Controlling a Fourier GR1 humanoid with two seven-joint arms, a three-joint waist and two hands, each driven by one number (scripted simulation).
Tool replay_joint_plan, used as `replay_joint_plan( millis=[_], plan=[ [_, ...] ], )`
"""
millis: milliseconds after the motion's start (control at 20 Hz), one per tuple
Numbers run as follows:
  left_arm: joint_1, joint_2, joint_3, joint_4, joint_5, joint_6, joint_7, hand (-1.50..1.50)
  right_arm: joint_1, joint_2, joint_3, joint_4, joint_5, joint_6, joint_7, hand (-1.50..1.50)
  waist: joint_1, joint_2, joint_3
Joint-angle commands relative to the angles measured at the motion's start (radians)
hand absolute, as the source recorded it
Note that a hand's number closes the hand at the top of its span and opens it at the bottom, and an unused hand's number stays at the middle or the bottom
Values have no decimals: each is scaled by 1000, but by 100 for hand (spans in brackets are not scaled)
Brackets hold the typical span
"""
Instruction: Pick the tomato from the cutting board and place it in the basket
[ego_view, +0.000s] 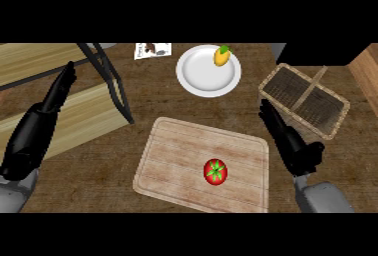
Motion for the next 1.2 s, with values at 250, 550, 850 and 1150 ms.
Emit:
replay_joint_plan(
  millis=[250, 550, 850, 1150],
  plan=[
    [65, -132, 135, 126, 158, 81, 153, 0, -22, -132, -103, -84, 154, -168, 29, 150, -14, 7, -8],
    [32, -155, 138, 191, 194, 42, 172, 0, -41, 195, 101, -130, 427, -529, -60, -150, -12, 9, -9],
    [77, -175, 133, 193, 178, 56, 140, 0, -61, 88, 80, -178, 740, -699, 343, -150, -31, -5, -14],
    [38, -154, 154, 198, 191, 47, 185, 0, -72, -82, 168, -222, 833, -299, 692, -150, -40, -9, -17]
  ],
)
